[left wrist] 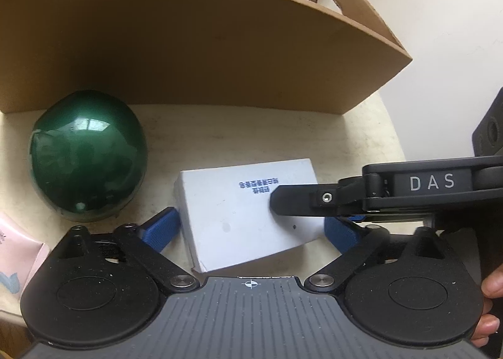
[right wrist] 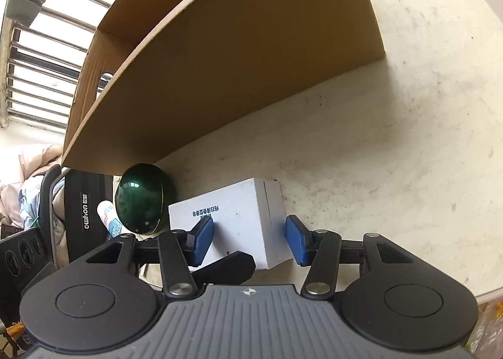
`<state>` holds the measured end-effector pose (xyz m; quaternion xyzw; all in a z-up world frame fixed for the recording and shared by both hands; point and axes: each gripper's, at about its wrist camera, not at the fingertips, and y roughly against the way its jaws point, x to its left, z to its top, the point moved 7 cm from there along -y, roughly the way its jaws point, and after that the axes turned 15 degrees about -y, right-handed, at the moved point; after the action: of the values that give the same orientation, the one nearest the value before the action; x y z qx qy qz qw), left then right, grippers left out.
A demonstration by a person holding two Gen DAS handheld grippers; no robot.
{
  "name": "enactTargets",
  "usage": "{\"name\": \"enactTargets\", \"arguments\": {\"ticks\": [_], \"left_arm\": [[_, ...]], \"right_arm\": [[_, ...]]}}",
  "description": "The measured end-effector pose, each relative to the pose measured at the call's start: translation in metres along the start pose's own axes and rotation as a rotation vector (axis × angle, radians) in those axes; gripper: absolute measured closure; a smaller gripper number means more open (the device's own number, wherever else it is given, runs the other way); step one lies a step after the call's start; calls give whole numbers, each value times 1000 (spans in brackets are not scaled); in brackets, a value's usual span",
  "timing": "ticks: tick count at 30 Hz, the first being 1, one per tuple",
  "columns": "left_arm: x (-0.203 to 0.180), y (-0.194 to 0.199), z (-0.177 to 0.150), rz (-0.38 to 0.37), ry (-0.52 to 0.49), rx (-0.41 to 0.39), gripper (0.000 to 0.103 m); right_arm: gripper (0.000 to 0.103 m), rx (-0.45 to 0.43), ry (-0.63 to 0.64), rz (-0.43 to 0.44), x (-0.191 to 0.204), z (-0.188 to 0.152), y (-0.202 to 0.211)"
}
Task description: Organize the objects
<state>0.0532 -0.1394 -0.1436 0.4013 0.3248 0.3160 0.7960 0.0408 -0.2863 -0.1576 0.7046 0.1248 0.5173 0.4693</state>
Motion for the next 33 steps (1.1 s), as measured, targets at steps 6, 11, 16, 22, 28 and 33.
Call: {"name": "enactTargets", "arguments": {"ticks": [6,11,16,22,28,33], "left_arm": [[-3,5,-8,-1,36,25,12],[-8,3,-9,15,25,30,9],[-11,1,-8,27,11,31,7],[-13,1,-6,37,24,27,7],[-13,0,-2,34,50,45,8],[-11,0,1,23,76,65,8]], "right_arm": [[50,19,24,-11,-1,-4,2],[50,31,42,-16,-2,-9,4],[49,38,67,-21,0,-11,3],[47,34,49,-9,-3,-12,2],[47,27,36,-25,0,-12,2],[47,25,30,-50,4,-11,1]]}}
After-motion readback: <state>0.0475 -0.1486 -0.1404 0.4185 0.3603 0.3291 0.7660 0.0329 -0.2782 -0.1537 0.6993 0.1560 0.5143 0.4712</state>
